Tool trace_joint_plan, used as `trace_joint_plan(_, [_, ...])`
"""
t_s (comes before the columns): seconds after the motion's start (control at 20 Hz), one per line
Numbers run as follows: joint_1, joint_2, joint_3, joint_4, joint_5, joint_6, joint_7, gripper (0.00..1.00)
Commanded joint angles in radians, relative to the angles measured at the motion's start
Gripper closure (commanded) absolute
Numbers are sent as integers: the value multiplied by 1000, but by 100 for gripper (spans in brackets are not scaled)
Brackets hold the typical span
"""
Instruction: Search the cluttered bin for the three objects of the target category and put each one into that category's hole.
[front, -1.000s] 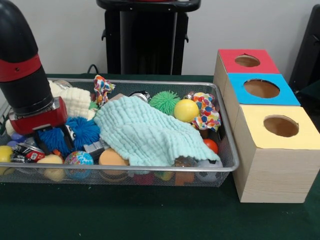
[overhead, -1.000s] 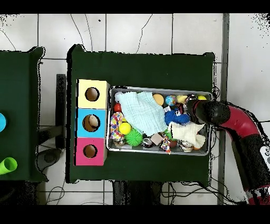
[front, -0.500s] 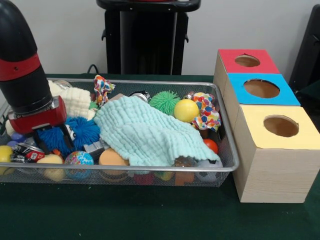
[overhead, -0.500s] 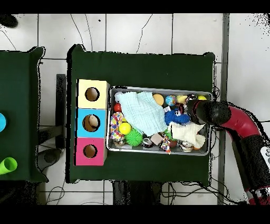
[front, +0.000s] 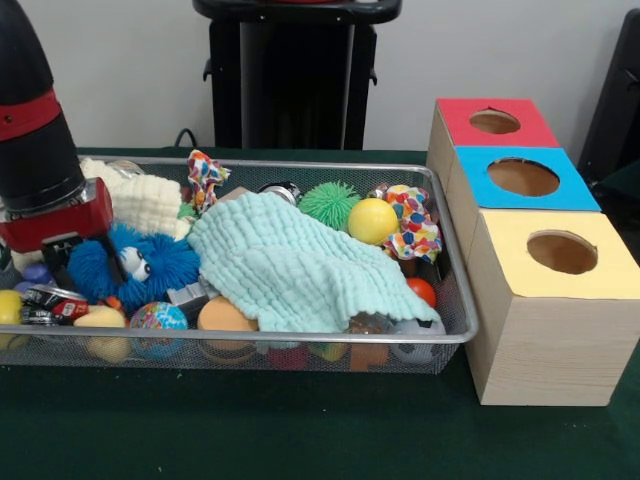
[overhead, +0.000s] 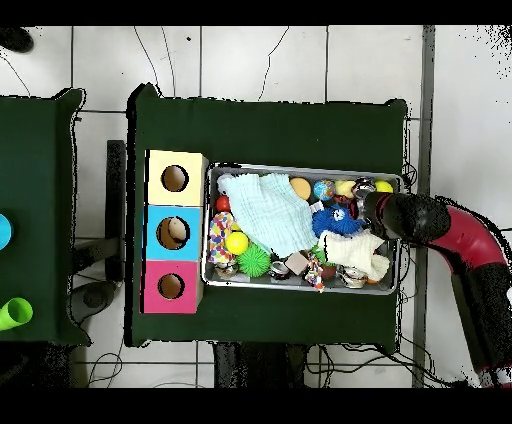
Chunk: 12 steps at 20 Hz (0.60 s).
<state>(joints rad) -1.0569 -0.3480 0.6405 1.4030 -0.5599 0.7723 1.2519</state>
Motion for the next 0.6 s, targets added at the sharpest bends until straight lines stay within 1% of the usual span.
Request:
trace_joint_plan(0.05, [-12,-60,24,-36,39,0,-30,0])
trace_joint_plan(0.15, [-15,-45,28,-36,35,-21,-32,0])
trace_joint_plan(0.25, [-13,7,32,-61,26,-52,-40,0])
trace_joint_plan(0.35, [-18,44,36,-67,18,-85,-44,0])
trace_joint_plan(0.6, [-23,97,41,-70,9,-136,-38,0])
